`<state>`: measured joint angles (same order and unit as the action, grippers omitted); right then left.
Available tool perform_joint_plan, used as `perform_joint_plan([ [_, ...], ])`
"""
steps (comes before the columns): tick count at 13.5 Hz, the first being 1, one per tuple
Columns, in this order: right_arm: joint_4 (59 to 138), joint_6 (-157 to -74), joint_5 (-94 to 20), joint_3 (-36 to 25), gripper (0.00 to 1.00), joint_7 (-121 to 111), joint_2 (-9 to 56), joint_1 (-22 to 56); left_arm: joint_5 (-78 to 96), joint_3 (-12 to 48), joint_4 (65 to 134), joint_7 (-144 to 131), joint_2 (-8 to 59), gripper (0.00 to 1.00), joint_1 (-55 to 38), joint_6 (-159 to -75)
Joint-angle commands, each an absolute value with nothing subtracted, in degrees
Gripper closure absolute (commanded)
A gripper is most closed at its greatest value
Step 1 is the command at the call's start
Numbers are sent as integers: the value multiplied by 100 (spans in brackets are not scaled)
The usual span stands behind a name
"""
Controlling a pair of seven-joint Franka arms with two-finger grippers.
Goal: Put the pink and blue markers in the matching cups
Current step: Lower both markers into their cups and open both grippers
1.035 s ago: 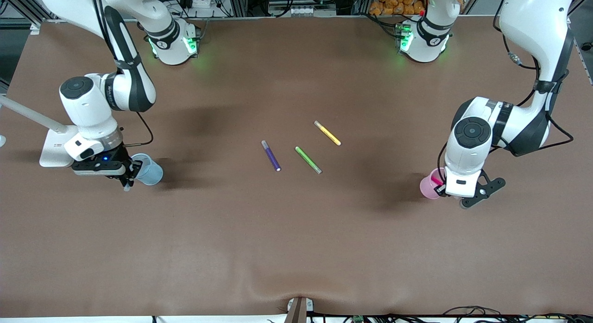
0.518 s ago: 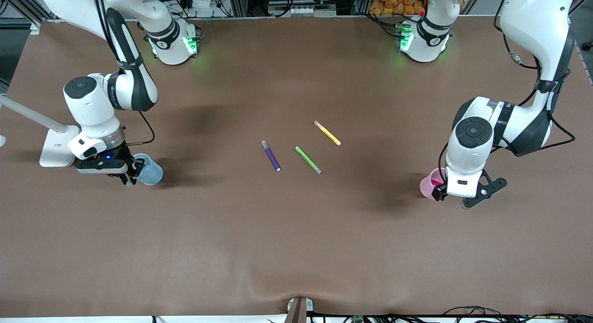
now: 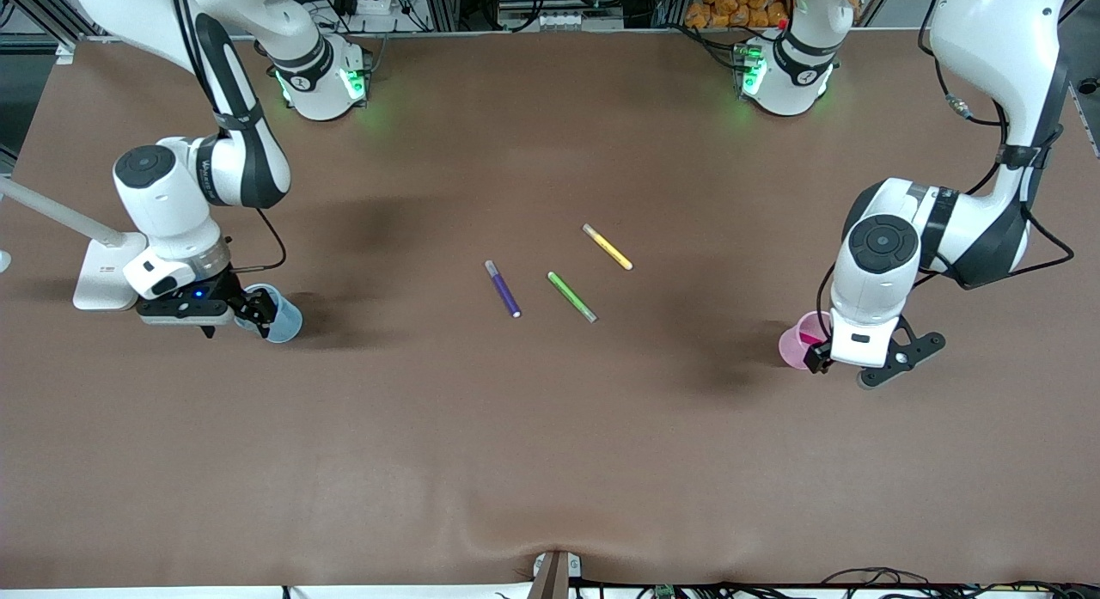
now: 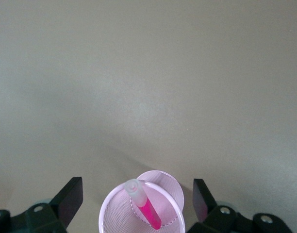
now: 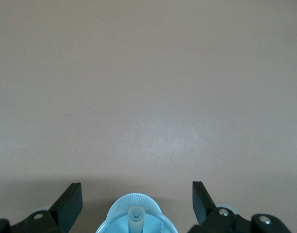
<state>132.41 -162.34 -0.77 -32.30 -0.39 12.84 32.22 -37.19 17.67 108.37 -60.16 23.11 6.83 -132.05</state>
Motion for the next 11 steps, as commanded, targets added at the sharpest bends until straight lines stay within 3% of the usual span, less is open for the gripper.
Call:
perform_joint_plan([
  [1, 12195, -14449, -647, -3182, 0, 0, 1195, 3138, -3771, 1802, 10688, -5854, 2206, 0, 712, -12912],
  [3, 11412, -13128, -992, -3190, 0, 35, 1230, 2998, -3753, 1880, 10583, -5836, 2197, 0, 721, -12736],
  [11, 9134, -10172, -1485, -3182, 0, 9, 1678, 2479, -1866, 1881, 9774, -4063, 1952, 0, 861, -11804],
])
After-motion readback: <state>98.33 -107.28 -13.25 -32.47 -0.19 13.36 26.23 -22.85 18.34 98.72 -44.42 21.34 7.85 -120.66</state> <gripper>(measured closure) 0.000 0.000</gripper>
